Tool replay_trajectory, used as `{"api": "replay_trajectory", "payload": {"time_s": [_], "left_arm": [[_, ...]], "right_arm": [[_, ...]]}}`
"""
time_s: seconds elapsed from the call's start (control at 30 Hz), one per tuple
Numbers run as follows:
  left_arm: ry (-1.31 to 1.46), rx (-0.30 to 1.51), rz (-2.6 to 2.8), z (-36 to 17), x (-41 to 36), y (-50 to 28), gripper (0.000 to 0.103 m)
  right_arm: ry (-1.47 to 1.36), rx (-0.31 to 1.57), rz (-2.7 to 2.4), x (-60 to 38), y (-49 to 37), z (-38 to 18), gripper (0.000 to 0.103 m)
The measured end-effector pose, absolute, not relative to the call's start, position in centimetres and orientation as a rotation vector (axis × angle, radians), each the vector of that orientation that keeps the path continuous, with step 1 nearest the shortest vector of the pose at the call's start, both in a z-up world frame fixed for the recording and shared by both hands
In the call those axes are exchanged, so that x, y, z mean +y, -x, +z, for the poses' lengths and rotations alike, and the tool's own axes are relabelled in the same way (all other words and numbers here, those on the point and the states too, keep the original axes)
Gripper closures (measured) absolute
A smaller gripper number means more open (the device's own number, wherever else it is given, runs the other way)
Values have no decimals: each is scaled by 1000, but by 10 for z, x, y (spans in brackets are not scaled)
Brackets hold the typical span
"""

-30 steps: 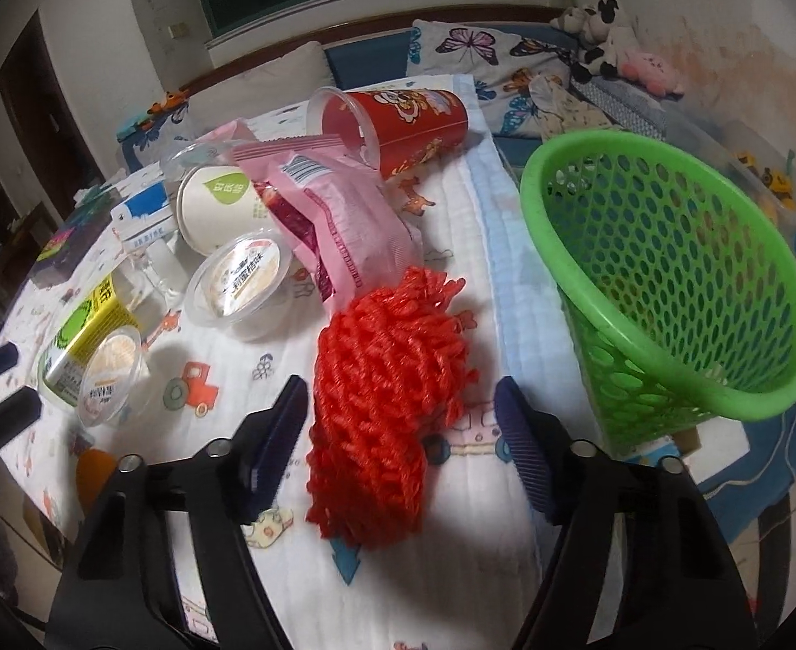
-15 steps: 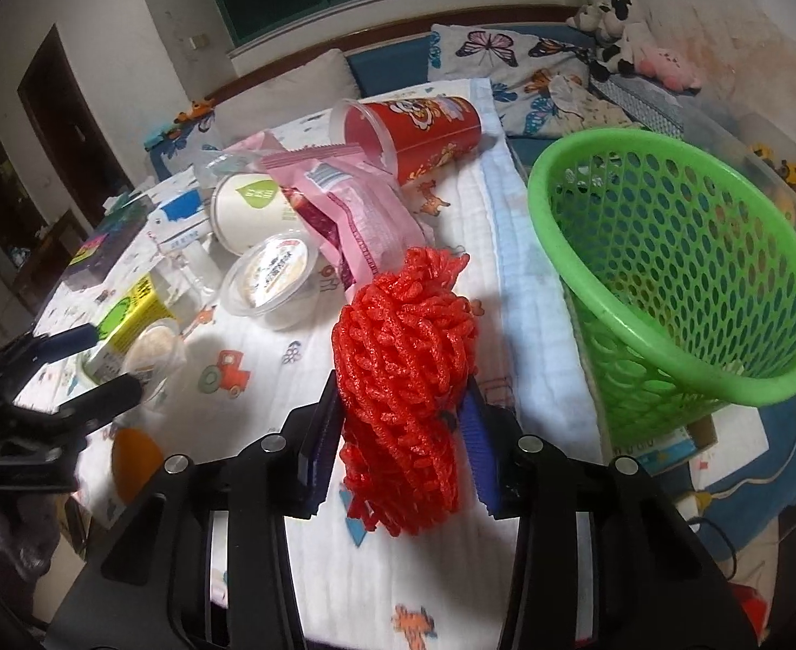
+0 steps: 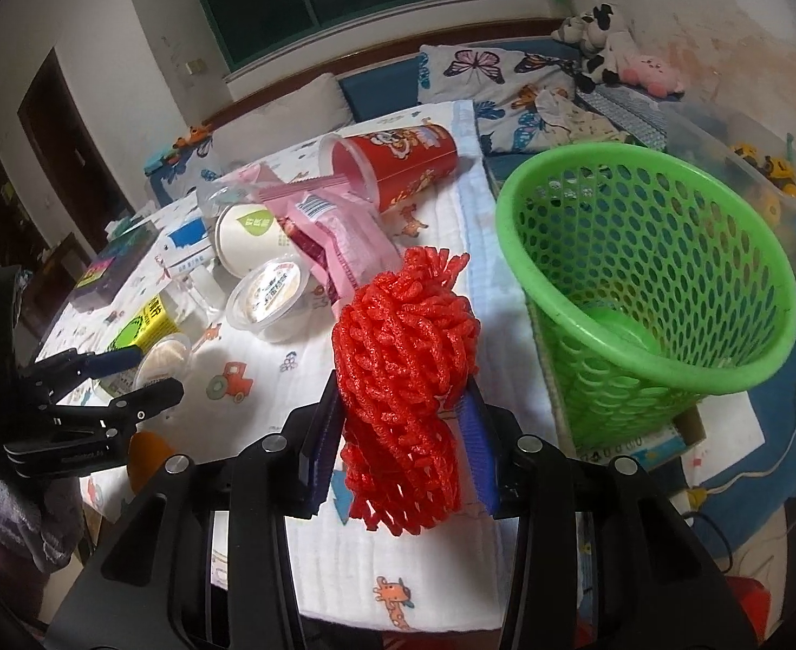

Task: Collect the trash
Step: 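Drop red net in basket with right tool while left tool grasps plastic cup, then drop the clear plastic cup into the green basket with the left tool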

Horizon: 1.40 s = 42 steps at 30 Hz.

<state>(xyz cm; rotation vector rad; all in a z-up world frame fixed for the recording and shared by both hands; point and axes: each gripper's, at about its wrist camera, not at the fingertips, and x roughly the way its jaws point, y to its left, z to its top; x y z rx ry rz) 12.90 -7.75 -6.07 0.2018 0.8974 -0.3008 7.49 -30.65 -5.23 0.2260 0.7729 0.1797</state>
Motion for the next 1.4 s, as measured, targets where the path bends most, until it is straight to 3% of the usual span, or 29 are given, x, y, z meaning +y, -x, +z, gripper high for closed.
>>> {"api": "replay_trajectory", "payload": {"time_s": [0.47, 0.93, 1.17, 1.4], "left_arm": [[-165, 826, -371, -24, -91, -123, 35], [-222, 748, -494, 23, -179, -158, 35], [-252, 744, -530, 28, -225, -184, 35], [-216, 809, -575, 21, -267, -214, 35]], "right_arm": [[-269, 721, 120, -348, -82, -34, 61], [-238, 700, -31, -423, -114, -41, 59], [-221, 694, -89, -446, -122, -45, 39], [-241, 683, -114, -459, -110, -48, 34]]}}
